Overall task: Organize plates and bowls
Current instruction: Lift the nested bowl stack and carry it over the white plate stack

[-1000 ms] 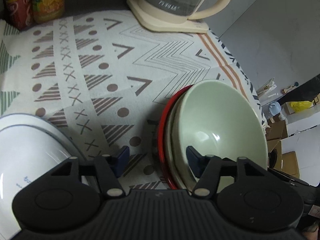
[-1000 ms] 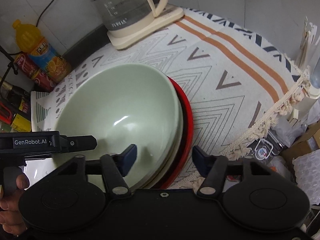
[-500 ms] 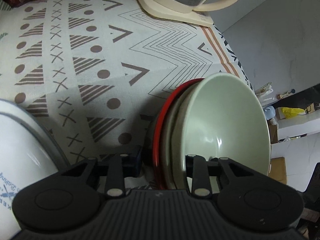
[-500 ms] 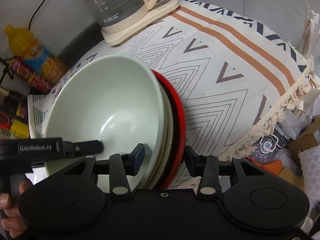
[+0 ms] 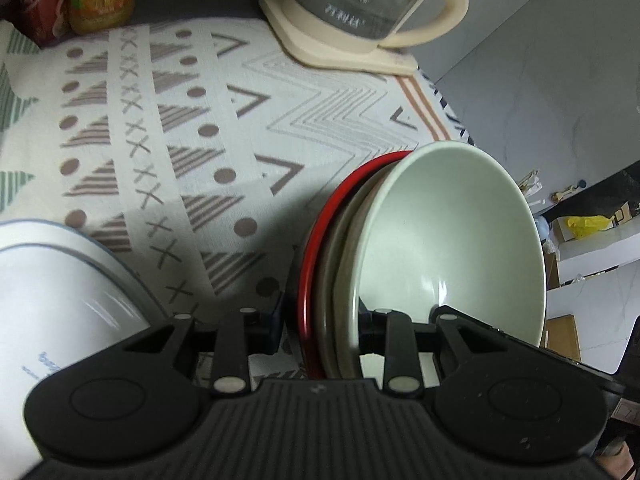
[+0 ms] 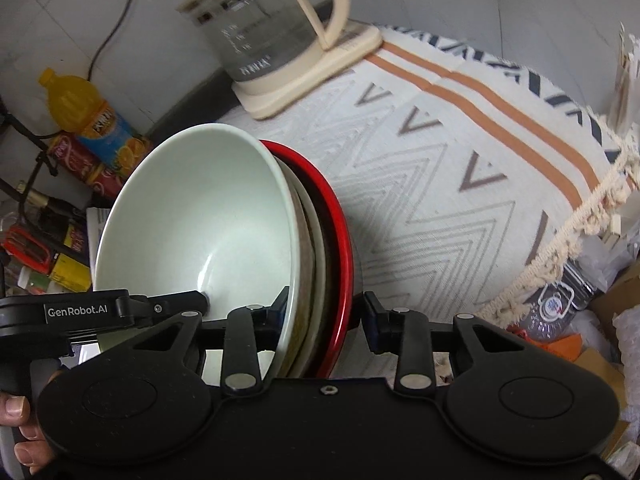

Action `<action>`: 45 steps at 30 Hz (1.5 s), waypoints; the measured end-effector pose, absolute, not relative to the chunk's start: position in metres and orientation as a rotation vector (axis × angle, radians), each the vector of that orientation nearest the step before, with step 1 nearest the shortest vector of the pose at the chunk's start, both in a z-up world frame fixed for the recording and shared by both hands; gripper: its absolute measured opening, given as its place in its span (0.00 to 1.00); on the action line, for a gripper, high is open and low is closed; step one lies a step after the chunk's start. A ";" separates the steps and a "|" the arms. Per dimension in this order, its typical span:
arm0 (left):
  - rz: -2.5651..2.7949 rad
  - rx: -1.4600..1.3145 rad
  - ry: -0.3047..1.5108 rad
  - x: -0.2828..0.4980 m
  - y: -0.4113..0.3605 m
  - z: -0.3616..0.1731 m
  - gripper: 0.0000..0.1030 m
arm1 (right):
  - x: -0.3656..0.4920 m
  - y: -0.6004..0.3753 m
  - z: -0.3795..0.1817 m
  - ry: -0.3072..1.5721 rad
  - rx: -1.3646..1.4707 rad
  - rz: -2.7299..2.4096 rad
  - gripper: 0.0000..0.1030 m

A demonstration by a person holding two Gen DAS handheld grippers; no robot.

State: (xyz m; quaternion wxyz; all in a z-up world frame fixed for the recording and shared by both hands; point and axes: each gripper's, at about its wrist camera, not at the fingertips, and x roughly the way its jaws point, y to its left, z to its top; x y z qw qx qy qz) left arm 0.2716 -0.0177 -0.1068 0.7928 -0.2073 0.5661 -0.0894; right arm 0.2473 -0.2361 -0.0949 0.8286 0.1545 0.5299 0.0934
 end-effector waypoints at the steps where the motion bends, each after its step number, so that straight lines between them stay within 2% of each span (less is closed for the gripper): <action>1: -0.191 -0.448 1.209 0.271 -0.016 -0.104 0.29 | 0.247 -0.234 -0.092 1.118 0.325 0.202 0.33; 30: -0.135 -0.489 1.077 0.223 0.036 -0.055 0.29 | 0.221 -0.181 -0.054 1.035 0.272 0.303 0.33; 45: -0.069 -0.525 1.054 0.186 0.077 -0.049 0.29 | 0.202 -0.140 -0.051 1.043 0.236 0.373 0.33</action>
